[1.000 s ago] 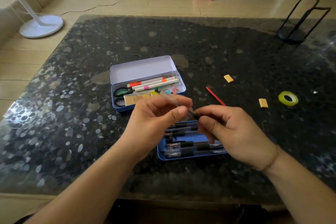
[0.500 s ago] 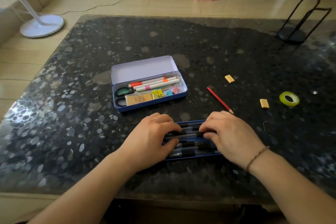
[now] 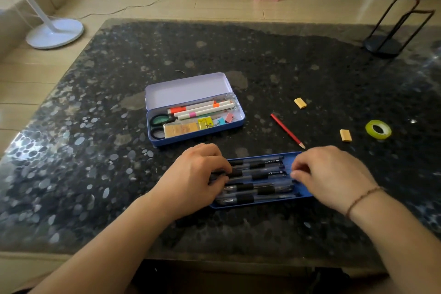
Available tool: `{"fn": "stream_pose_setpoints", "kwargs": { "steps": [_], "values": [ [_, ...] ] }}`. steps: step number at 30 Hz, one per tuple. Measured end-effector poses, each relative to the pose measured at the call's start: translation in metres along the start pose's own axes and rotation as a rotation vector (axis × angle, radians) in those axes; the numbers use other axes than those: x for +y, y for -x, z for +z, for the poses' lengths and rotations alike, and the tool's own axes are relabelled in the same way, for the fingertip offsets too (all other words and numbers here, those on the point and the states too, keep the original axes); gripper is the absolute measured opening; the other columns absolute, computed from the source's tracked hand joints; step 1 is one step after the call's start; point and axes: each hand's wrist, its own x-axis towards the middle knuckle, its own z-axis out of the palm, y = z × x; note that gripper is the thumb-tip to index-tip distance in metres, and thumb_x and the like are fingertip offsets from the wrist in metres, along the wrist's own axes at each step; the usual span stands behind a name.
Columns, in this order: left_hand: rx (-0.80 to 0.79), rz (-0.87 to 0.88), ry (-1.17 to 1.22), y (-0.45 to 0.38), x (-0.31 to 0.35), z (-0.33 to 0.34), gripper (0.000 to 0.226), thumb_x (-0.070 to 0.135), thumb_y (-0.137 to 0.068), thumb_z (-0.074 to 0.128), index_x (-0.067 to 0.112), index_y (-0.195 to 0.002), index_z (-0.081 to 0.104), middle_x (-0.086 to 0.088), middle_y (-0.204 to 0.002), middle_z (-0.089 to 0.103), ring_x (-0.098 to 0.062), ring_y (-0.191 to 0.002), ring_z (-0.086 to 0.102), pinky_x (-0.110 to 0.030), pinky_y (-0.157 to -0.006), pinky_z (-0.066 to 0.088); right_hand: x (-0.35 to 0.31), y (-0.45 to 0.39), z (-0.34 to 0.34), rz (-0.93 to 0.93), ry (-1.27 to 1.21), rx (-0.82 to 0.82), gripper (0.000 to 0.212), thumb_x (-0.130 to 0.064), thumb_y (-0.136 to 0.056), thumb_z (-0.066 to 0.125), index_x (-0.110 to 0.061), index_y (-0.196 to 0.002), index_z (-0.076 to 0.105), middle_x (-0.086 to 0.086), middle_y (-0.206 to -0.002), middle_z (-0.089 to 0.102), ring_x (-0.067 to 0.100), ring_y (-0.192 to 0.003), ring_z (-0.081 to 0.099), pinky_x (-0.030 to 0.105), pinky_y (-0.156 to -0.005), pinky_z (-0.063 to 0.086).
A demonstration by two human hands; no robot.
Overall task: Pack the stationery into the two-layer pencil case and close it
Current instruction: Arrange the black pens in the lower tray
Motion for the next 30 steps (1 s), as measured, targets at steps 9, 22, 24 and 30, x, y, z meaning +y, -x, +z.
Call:
{"fn": "stream_pose_setpoints", "kwargs": {
  "steps": [9, 22, 24, 30],
  "values": [
    [-0.069, 0.029, -0.009, -0.002, -0.002, -0.003, 0.013, 0.019, -0.08, 0.073, 0.022, -0.093, 0.075, 0.008, -0.084, 0.064, -0.011, -0.08, 0.057, -0.032, -0.074, 0.051, -0.012, -0.003, 0.008, 0.039, 0.051, -0.113, 0.007, -0.042, -0.086, 0.061, -0.036, -0.086, 0.065, -0.009, -0.085, 0.063, 0.009, -0.077, 0.06, 0.032, -0.069, 0.055],
    [-0.109, 0.013, 0.002, -0.002, 0.001, 0.0, 0.011, 0.024, -0.077, 0.074, 0.026, -0.087, 0.07, 0.016, -0.074, 0.055, -0.006, -0.075, 0.052, -0.028, -0.068, 0.05, -0.004, 0.0, 0.004, 0.037, -0.088, -0.084, 0.014, -0.04, -0.075, 0.074, -0.035, -0.071, 0.061, -0.014, -0.075, 0.061, 0.003, -0.07, 0.058, 0.026, -0.062, 0.053],
    [-0.105, 0.009, 0.003, -0.002, 0.001, 0.001, 0.011, 0.024, -0.077, 0.073, 0.026, -0.087, 0.069, 0.019, -0.071, 0.049, -0.004, -0.073, 0.05, -0.025, -0.066, 0.048, -0.005, 0.002, 0.002, 0.033, -0.066, -0.151, 0.014, -0.042, -0.075, 0.074, -0.035, -0.072, 0.061, -0.014, -0.076, 0.061, 0.003, -0.072, 0.058, 0.028, -0.066, 0.054],
    [-0.144, 0.048, 0.032, -0.001, 0.002, 0.0, 0.012, 0.027, -0.08, 0.073, 0.027, -0.092, 0.071, 0.02, -0.074, 0.049, -0.001, -0.074, 0.049, -0.016, -0.067, 0.043, -0.008, 0.003, -0.001, 0.043, -0.082, -0.191, 0.01, -0.039, -0.078, 0.072, -0.036, -0.075, 0.062, -0.013, -0.082, 0.062, 0.004, -0.076, 0.058, 0.031, -0.073, 0.055]
  ]
}}
